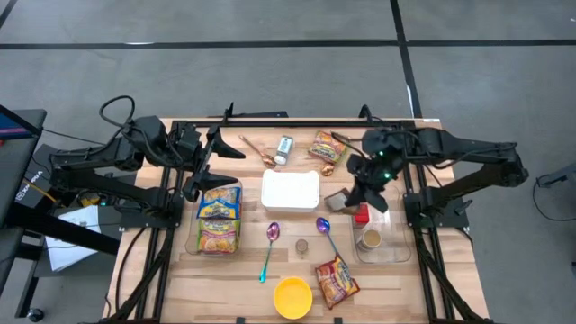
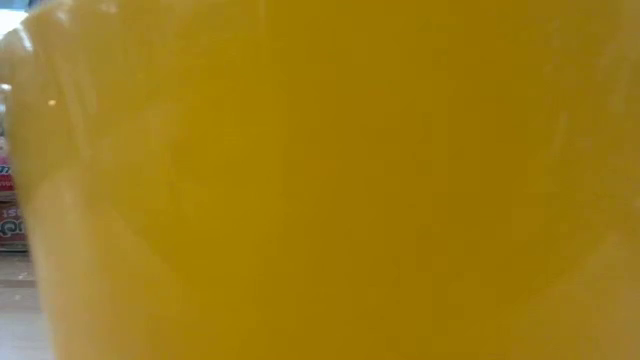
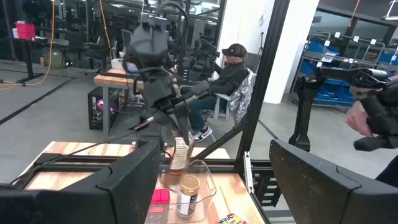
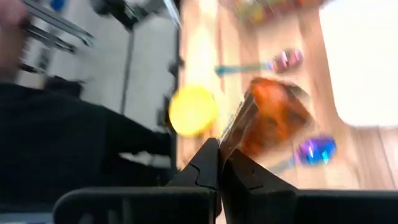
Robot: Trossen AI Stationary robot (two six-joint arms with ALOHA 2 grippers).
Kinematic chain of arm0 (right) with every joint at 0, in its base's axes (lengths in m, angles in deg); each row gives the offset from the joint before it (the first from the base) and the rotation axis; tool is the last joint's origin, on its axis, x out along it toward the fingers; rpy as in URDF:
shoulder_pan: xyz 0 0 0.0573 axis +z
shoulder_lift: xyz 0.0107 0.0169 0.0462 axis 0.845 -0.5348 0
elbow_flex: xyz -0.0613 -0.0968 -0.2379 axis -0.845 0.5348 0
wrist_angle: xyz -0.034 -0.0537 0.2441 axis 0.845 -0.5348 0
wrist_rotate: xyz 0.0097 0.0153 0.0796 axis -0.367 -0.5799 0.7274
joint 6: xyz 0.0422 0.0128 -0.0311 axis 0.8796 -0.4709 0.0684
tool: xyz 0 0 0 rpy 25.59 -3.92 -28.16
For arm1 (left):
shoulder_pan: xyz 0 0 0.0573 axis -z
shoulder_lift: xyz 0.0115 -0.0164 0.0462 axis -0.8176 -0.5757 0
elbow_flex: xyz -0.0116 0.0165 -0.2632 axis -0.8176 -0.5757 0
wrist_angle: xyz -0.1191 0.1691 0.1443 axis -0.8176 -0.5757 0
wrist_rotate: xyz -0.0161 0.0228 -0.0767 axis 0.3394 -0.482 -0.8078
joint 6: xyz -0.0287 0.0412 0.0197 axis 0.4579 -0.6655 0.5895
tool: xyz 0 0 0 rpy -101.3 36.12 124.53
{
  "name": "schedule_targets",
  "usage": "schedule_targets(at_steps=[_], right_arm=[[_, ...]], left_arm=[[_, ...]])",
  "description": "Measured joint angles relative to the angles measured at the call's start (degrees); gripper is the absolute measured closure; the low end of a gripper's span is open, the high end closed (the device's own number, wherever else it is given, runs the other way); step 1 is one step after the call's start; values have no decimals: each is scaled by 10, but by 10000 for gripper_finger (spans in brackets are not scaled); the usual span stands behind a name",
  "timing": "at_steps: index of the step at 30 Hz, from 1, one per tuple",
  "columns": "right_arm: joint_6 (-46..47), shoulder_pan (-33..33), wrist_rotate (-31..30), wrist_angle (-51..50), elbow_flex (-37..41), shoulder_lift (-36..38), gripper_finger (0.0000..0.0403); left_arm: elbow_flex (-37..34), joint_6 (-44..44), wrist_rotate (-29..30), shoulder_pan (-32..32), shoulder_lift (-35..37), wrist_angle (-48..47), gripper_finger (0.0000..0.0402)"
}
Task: Pick & Place Food Item
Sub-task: Put the orange seasoning bag into the right transparent bin
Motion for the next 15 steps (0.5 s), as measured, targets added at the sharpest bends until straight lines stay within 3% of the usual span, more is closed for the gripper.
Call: schedule_targets(at_steps=[15], right_arm=[[29, 70, -141, -254, 0, 21, 403]], left_arm=[[0, 0, 0, 0, 0, 0, 105]])
